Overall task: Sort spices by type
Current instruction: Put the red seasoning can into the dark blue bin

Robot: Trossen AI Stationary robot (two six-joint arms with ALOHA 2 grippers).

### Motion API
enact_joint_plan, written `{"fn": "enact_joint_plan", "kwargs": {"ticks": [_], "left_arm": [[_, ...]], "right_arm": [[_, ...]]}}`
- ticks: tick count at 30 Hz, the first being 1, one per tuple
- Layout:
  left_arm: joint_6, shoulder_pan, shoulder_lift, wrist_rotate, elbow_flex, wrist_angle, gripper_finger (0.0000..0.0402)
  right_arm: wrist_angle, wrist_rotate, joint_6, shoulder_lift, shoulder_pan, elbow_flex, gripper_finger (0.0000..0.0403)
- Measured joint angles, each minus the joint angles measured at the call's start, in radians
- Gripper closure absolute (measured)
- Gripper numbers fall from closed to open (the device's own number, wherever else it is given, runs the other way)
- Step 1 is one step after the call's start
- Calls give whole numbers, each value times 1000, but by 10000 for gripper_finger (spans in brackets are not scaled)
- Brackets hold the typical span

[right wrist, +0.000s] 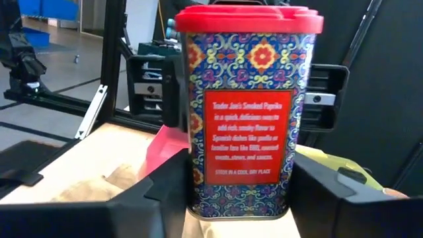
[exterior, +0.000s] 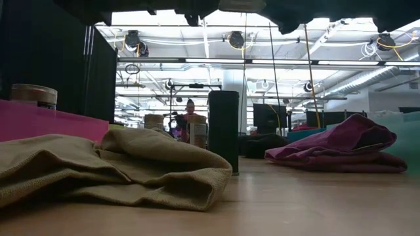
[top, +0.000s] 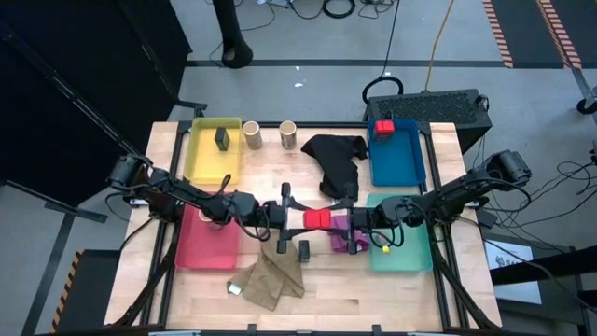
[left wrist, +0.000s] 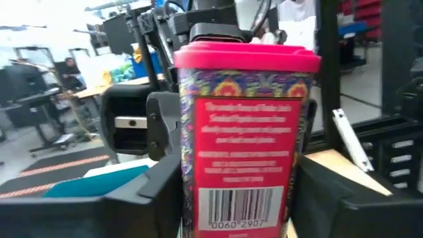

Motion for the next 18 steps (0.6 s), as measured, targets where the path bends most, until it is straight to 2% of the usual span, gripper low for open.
{"fn": "enact_joint_plan", "kwargs": {"ticks": [1,5,10,14,18], "left_arm": [[-1,-1,0,-8,0,0,204],[-12,-5,0,-37,0,-28,206],[-3,-29,-8,-116,0,-46,206],[16,-60,-63,-240,-1,-173,206],[10,-102,-151,-400,-1,-375,206]], "right_arm": [[0,-1,4,0,0,0,194],[-7,0,5,0,-2,0,150],[-9,24,23,0,-2,0,145],[-100,117,30,-23,0,0,147],[-216,179,65,-65,2,0,142]]}}
